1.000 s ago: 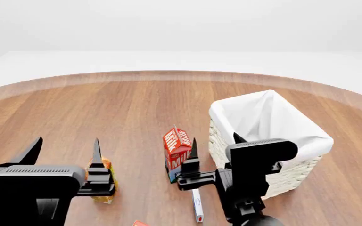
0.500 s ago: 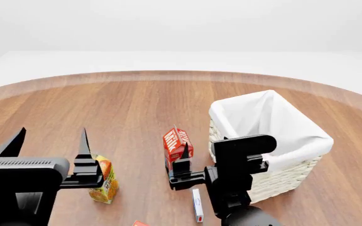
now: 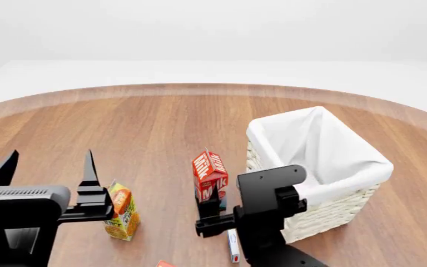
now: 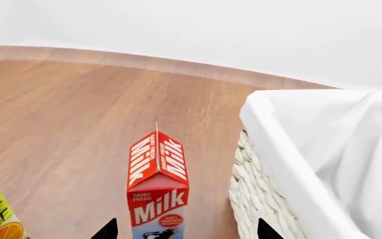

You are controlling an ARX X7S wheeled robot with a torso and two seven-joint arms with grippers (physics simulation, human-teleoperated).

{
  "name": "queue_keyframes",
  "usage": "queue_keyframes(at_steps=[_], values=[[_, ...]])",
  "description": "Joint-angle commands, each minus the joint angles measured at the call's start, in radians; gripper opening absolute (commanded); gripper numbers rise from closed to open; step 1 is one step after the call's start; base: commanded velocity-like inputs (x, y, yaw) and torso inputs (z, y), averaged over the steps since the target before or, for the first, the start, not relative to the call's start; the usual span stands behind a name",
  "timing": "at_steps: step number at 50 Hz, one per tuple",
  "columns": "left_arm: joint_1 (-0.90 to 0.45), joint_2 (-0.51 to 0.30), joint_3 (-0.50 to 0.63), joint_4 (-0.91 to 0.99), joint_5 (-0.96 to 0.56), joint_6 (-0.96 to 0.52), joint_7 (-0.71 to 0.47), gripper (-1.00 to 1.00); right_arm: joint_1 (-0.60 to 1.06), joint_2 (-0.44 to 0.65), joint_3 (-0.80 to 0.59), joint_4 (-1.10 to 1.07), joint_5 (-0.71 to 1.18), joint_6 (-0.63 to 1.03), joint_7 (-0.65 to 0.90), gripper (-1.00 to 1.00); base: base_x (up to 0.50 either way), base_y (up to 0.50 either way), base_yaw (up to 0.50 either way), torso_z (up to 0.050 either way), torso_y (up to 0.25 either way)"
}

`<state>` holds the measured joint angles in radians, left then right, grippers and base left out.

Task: Pick up the cream cheese box and the butter, and put them in the basket.

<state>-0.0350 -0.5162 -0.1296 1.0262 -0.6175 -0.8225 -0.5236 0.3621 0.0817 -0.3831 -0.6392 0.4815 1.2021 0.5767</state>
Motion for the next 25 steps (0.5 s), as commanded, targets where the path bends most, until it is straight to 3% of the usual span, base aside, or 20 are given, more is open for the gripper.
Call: queue_keyframes(at_steps=[1, 25], values=[[0.008, -0.02, -0.005, -0.002, -0.023, 0.019, -0.024, 1.0, 0.008, -0.004, -0.019, 0.025, 0.01, 0.038, 0.031, 1.0, 0.0, 0.0, 0.0, 0.0, 0.0], [0.0, -0.052, 0.026, -0.006, -0.048, 0.041, -0.063, 1.0, 0.006, -0.014, -0.018, 0.123, 0.055, 0.052, 0.055, 1.0, 0.0, 0.0, 0.0, 0.0, 0.0]])
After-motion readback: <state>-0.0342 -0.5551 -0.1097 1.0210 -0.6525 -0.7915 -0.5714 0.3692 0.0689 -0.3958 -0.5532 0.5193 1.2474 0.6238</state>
